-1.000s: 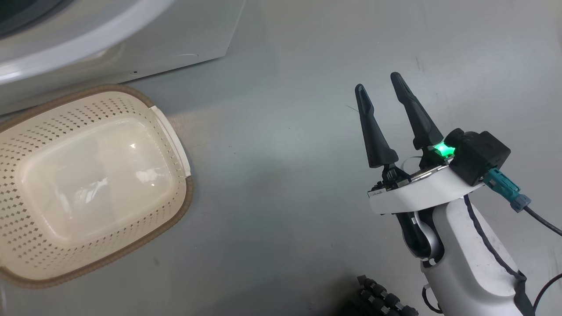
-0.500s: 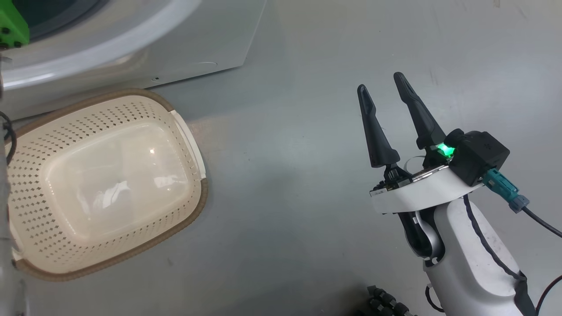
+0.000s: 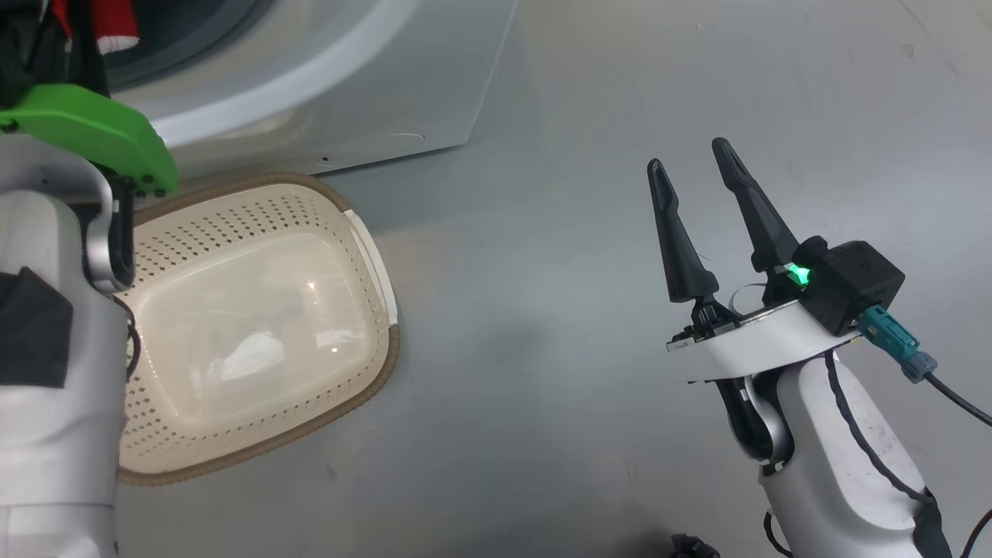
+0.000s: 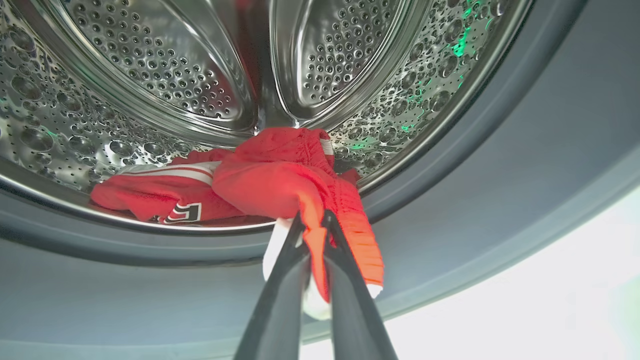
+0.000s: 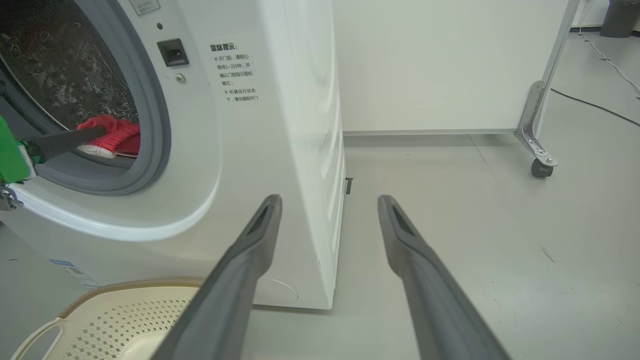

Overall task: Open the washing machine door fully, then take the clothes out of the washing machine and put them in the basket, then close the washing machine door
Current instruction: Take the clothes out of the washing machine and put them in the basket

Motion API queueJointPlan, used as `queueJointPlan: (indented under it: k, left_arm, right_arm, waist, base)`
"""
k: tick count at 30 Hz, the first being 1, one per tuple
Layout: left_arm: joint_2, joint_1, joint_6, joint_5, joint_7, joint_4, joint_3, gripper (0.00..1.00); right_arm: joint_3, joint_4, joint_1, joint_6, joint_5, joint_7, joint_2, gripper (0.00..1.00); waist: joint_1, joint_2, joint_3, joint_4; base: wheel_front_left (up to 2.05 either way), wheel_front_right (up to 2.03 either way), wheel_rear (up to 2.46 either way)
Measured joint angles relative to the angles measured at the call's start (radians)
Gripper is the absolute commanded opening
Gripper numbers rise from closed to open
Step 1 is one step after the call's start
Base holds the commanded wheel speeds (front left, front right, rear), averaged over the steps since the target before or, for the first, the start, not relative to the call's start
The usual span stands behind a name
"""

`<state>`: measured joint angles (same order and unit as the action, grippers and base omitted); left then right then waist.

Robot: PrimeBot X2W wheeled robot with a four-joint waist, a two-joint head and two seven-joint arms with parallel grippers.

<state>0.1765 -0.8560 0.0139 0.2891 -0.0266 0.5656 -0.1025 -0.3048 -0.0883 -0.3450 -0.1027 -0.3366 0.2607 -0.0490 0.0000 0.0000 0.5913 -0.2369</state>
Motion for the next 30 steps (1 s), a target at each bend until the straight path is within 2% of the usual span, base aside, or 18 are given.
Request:
queueJointPlan:
  k: [9, 15, 30]
  left_arm:
    - [-0.065, 0.136, 0.035, 0.002, -0.122, -0.071, 0.006, 0.00]
    - [-0.080, 0.207, 0.055, 0.001, -0.195, -0.134, 0.010, 0.00]
    - [-0.091, 0.296, 0.070, -0.018, -0.222, -0.355, 0.020, 0.00]
  right_arm:
    - [0.020, -0.023, 0.039, 0.000, 0.030, 0.000, 0.000, 1.00]
    - [0.027, -0.038, 0.061, 0.000, 0.040, 0.000, 0.000, 1.00]
    - [0.032, -0.054, 0.114, -0.003, 0.048, 0.000, 0.000, 1.00]
  waist:
    - [0.0000, 0.0000, -0.053, 0.045]
    - [0.0000, 0.0000, -0.097, 0.072]
    - [0.0000, 0.0000, -0.224, 0.116]
  base:
    - [0.00, 0.00, 0.00]
    - [0.00, 0.00, 0.00]
    - [0.00, 0.00, 0.00]
